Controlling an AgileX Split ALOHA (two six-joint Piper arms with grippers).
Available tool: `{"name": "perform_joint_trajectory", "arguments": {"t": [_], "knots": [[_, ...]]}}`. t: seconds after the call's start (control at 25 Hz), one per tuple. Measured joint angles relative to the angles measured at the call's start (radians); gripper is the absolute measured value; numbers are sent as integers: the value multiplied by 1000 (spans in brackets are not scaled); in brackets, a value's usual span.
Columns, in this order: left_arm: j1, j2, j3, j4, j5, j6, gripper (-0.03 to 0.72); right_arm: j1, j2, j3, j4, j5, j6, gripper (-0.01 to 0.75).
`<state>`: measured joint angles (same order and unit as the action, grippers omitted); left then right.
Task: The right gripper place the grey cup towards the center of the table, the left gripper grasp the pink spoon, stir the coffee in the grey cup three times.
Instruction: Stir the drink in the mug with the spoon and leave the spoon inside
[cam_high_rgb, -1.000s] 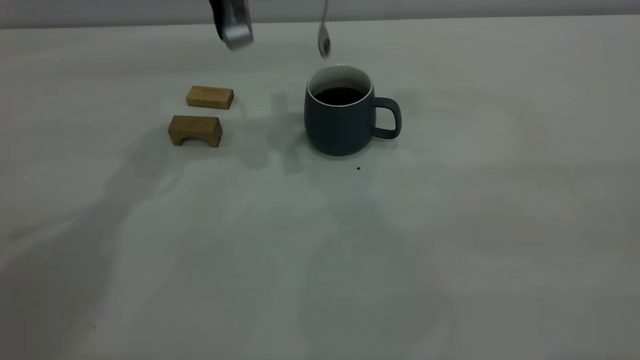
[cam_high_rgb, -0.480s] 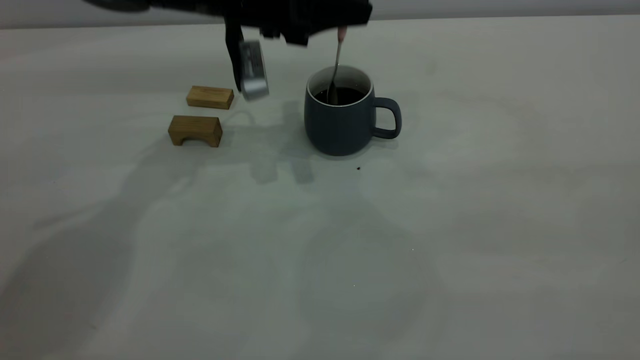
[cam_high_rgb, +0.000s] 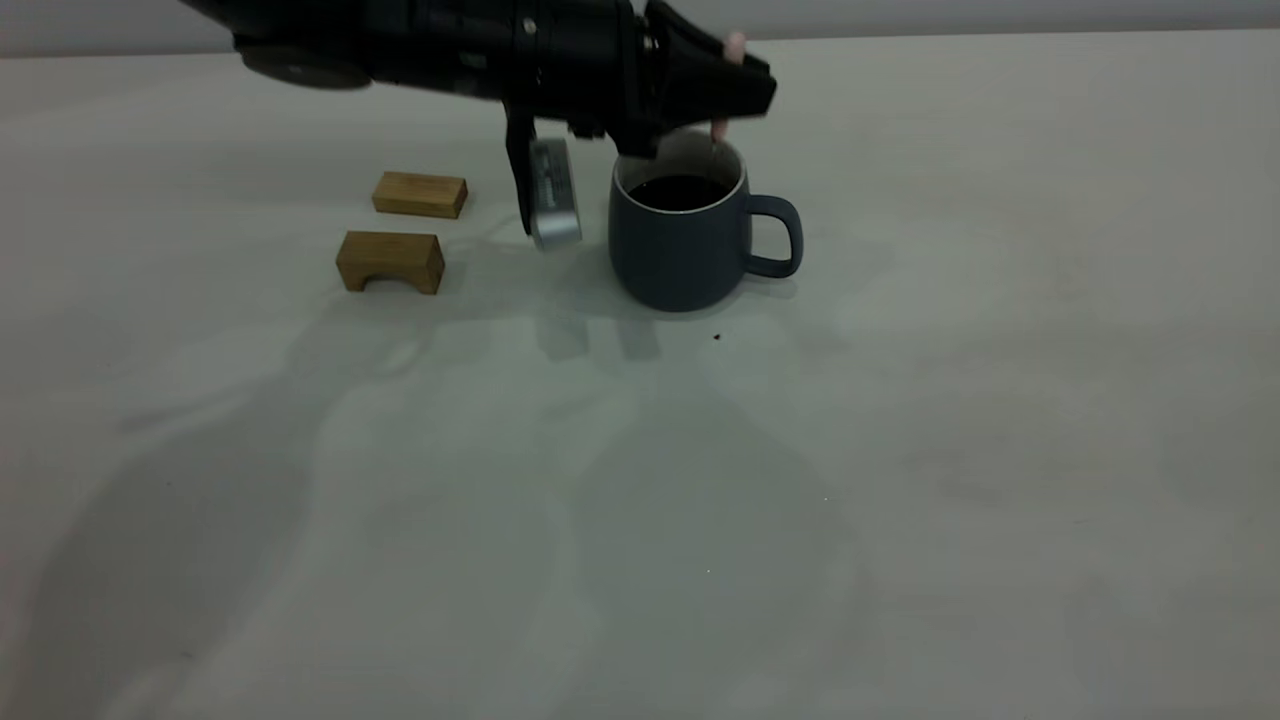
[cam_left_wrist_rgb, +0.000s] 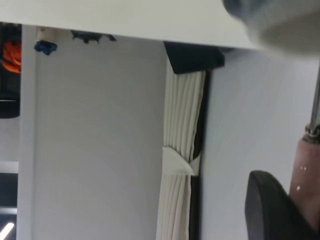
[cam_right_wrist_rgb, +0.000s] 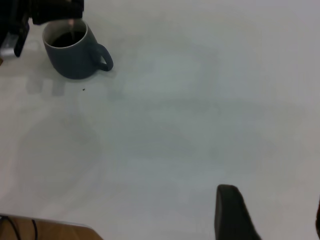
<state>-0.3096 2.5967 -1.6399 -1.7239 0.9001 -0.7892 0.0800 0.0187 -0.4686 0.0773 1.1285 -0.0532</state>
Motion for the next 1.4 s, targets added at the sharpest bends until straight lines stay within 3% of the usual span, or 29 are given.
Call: {"name": "perform_joint_trajectory", "arguments": {"t": [0.6,1.04,1.4], "knots": [[23,9,-72,-6,-110,-4,124,0,0,0,0,0,0,438],[-21,11,-83,42,-29,-5,123,0,0,0,0,0,0,438],[48,11,-83,110,-9,-8,123,0,0,0,0,0,0,438]]}}
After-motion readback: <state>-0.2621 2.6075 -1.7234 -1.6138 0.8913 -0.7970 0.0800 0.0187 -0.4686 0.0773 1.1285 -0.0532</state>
